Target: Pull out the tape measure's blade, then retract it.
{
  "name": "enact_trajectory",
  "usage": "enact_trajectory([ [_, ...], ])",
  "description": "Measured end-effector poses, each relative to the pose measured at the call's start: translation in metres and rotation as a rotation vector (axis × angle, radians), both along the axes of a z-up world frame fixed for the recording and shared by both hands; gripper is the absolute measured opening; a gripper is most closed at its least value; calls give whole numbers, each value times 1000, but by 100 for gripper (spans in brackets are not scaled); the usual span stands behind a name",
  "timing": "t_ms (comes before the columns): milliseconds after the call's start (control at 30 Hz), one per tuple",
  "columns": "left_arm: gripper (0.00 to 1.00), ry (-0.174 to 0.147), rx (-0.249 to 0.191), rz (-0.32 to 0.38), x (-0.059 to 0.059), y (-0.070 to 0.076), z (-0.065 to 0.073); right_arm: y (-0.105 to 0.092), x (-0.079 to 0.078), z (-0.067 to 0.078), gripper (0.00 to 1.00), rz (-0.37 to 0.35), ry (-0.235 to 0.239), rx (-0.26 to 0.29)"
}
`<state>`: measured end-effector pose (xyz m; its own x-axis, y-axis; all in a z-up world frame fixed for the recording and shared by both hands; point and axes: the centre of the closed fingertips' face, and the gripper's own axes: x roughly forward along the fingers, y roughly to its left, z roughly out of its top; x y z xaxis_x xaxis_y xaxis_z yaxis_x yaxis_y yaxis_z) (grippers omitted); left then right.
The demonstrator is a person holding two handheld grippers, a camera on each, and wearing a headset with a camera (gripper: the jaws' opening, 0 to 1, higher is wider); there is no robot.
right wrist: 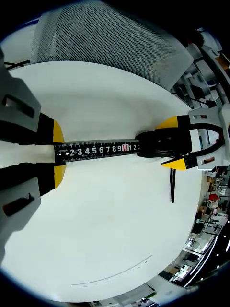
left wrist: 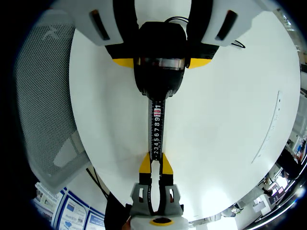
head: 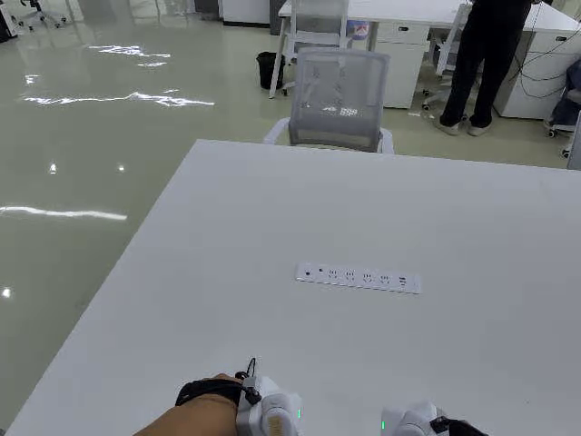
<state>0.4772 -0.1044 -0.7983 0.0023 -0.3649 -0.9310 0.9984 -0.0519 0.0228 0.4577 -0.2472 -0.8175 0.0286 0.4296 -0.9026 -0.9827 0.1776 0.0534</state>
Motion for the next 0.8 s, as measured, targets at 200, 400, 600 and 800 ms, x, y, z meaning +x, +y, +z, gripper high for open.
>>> enact_trajectory([
  [200, 34, 0, -2, 1, 0, 0, 1, -3, 0, 0, 11, -2, 0, 1],
  [400, 34, 1, -2, 1, 1, 0, 1, -6, 1, -1, 11, -6, 2, -2],
  [600, 35, 2, -2, 0, 0, 0, 1, -9, 0, -1, 11, -5, 1, -4],
  [800, 35, 2, -2, 1, 0, 0, 1, -14, 0, -1, 11, -9, 3, -1],
])
